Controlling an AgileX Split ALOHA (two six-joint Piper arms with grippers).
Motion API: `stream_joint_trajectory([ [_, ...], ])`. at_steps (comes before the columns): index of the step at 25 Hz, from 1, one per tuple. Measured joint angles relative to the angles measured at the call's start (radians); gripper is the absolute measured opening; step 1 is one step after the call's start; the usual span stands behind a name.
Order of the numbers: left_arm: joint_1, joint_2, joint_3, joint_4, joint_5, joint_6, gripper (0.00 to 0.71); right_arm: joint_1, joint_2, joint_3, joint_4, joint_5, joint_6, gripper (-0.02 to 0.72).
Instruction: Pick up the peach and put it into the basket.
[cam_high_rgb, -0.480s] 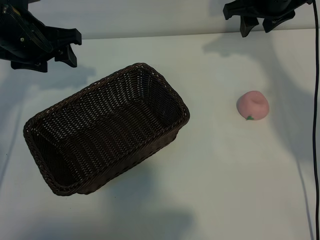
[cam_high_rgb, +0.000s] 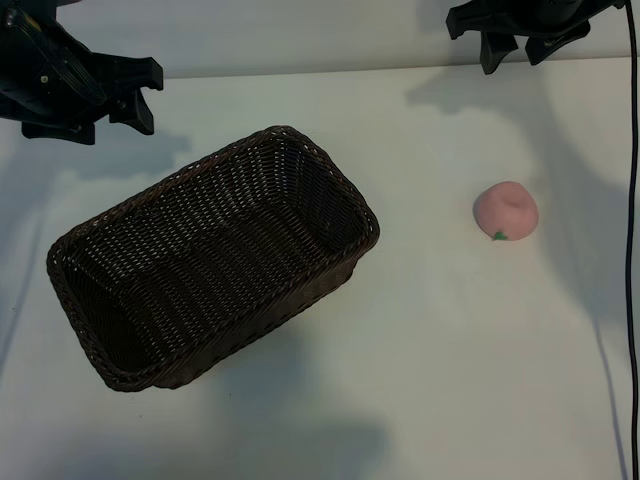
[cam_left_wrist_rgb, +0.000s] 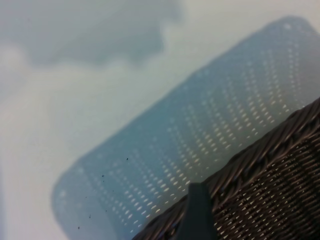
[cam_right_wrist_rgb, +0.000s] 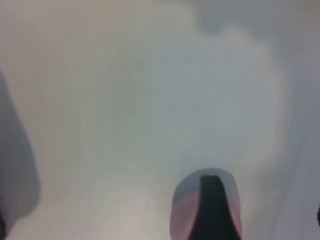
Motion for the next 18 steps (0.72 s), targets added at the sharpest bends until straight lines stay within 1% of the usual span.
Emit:
stream_joint_trajectory([
  [7, 0.0, 0.0, 0.0, 0.0, 0.0, 0.0, 0.594, 0.0, 0.0, 0.0, 0.0, 0.0, 0.0, 0.493],
  [18, 0.0, 0.0, 0.0, 0.0, -0.032, 0.0, 0.594, 0.0, 0.0, 0.0, 0.0, 0.0, 0.0, 0.493],
])
